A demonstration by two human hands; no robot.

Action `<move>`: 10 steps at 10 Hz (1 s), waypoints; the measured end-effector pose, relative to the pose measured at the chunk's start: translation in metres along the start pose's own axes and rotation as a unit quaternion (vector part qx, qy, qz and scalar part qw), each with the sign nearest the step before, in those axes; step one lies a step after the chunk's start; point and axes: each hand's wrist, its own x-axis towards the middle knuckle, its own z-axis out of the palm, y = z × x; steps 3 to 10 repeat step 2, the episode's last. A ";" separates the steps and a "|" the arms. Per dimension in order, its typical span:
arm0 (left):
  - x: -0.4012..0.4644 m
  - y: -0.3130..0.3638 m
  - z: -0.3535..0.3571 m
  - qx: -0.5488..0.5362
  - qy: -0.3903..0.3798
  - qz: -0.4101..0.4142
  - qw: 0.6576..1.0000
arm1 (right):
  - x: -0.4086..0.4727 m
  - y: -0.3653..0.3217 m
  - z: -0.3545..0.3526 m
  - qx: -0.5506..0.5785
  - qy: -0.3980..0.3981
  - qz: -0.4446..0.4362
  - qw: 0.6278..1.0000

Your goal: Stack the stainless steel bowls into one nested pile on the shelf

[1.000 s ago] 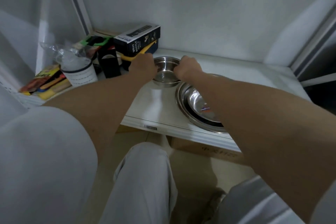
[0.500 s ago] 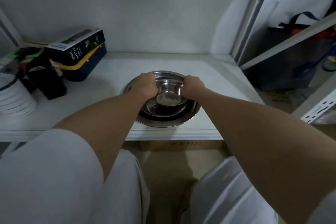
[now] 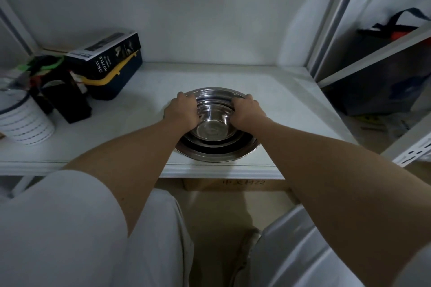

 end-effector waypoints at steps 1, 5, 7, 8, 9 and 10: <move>-0.002 -0.004 -0.007 -0.027 0.018 -0.009 0.999 | -0.002 0.004 -0.007 0.016 0.023 0.004 1.000; -0.004 -0.009 -0.019 -0.054 0.046 0.001 0.997 | -0.009 0.000 -0.017 0.033 0.046 -0.003 0.998; -0.004 -0.009 -0.019 -0.054 0.046 0.001 0.997 | -0.009 0.000 -0.017 0.033 0.046 -0.003 0.998; -0.004 -0.009 -0.019 -0.054 0.046 0.001 0.997 | -0.009 0.000 -0.017 0.033 0.046 -0.003 0.998; -0.004 -0.009 -0.019 -0.054 0.046 0.001 0.997 | -0.009 0.000 -0.017 0.033 0.046 -0.003 0.998; -0.004 -0.009 -0.019 -0.054 0.046 0.001 0.997 | -0.009 0.000 -0.017 0.033 0.046 -0.003 0.998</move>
